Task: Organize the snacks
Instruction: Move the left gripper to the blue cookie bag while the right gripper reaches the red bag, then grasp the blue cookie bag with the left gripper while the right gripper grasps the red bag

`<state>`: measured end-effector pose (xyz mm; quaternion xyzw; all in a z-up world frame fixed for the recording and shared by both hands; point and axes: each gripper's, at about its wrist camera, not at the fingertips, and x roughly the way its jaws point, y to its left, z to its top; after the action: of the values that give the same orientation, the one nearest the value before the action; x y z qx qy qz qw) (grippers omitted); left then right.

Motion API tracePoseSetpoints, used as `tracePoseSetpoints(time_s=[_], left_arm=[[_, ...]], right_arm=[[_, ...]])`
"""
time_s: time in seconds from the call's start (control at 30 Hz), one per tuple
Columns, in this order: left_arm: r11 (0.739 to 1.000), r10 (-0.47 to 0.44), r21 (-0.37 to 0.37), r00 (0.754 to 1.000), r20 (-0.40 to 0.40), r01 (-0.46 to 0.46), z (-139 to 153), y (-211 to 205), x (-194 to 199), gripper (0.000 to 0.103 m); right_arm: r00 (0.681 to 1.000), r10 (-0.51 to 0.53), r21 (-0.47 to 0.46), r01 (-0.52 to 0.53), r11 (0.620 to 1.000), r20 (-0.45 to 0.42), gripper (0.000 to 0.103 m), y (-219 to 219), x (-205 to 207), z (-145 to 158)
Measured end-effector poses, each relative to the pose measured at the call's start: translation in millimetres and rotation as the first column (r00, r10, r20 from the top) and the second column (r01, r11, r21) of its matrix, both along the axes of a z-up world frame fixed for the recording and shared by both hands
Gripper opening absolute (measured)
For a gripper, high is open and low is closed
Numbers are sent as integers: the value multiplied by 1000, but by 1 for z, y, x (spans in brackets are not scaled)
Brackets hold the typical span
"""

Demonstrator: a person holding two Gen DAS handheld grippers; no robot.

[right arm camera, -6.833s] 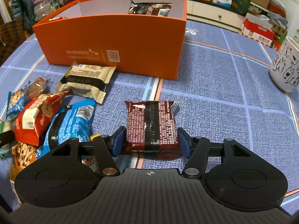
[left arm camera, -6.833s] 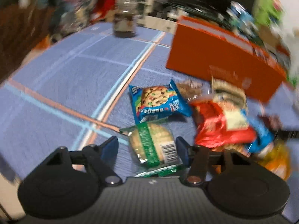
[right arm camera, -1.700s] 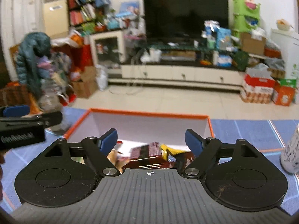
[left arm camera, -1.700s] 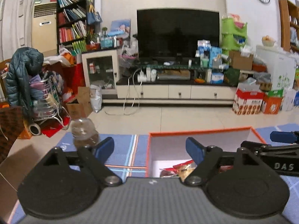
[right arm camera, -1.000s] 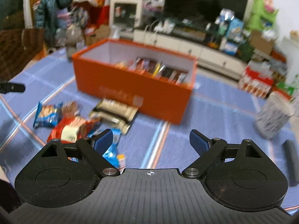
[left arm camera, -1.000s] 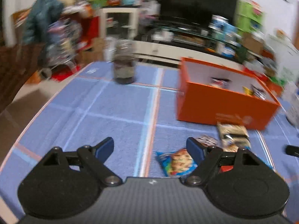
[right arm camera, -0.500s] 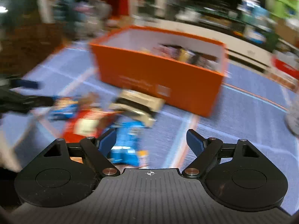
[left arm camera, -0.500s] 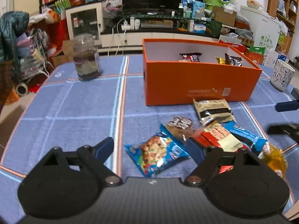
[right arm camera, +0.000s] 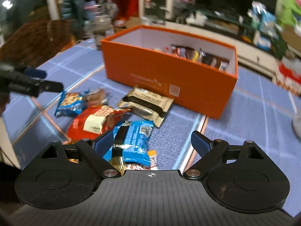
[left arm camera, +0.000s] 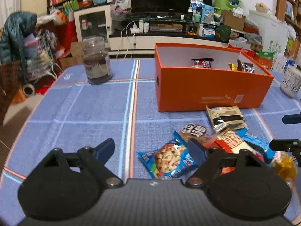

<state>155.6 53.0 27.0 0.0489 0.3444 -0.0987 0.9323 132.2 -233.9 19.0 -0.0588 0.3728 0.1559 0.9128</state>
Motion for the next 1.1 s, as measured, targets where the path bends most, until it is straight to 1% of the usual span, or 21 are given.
tracePoseSetpoints(time_s=[0.03,0.1,0.13,0.2,0.23,0.33,0.4,0.43,0.5,0.57,0.63,0.67,0.7,0.73,0.77,0.87,0.9,0.97,1.1], left_arm=[[1000,-2,2,1000,1,2,0,-1,1,81],[999,-9,-32,1000,-22,8,-1,-3,3,81],[998,-15,-58,999,-30,13,0,-4,3,81],[997,-1,-79,999,-41,-2,0,-5,4,81],[997,14,-76,999,-43,-18,0,-5,5,81],[997,55,-50,998,-26,-56,0,-2,8,81],[997,64,-39,998,-13,-64,2,3,11,81],[998,52,-36,999,-6,-52,5,6,11,81],[1000,-2,-15,1000,19,3,11,10,12,81],[996,-78,38,995,66,76,15,11,8,81],[979,-182,107,980,81,173,14,8,5,81],[966,-229,146,970,84,215,11,6,3,81],[949,-274,187,959,78,256,8,4,1,81],[935,-303,211,951,65,284,4,2,1,81],[922,-330,229,943,41,312,-1,1,1,81],[889,-374,273,927,-36,369,-17,-3,4,81],[879,-385,284,922,-54,383,-21,-4,4,81],[863,-411,291,909,-73,414,-26,-3,4,81],[842,-479,246,875,-64,479,-23,-5,2,81]], right_arm=[[1000,-2,-3,2,1000,-12,80,3,2,-3],[1000,-1,-22,1,1000,-13,76,7,4,-7],[1000,-3,-6,3,1000,-7,76,8,3,-6],[1000,13,67,-13,998,11,75,9,2,-1],[1000,12,85,-14,996,18,74,12,1,1],[999,-7,88,4,996,34,75,32,0,3],[1000,19,62,-20,998,16,75,53,2,-1],[999,33,26,-33,999,9,75,65,3,-5],[999,49,-17,-49,999,5,75,83,5,-11],[998,65,-29,-66,997,-22,75,95,10,-15],[997,45,-71,-50,996,-66,77,106,19,-24],[997,34,-74,-39,996,-76,78,107,22,-28],[996,30,-67,-36,997,-89,74,108,25,-31],[995,32,-61,-38,997,-99,71,109,28,-32],[993,36,-50,-42,998,-110,62,109,30,-32],[991,23,-31,-27,999,-135,54,105,34,-30],[990,23,-16,-26,1000,-137,51,102,34,-28],[990,22,14,-20,1000,-138,50,93,32,-24],[995,26,6,-25,1000,-102,50,81,23,-14]])
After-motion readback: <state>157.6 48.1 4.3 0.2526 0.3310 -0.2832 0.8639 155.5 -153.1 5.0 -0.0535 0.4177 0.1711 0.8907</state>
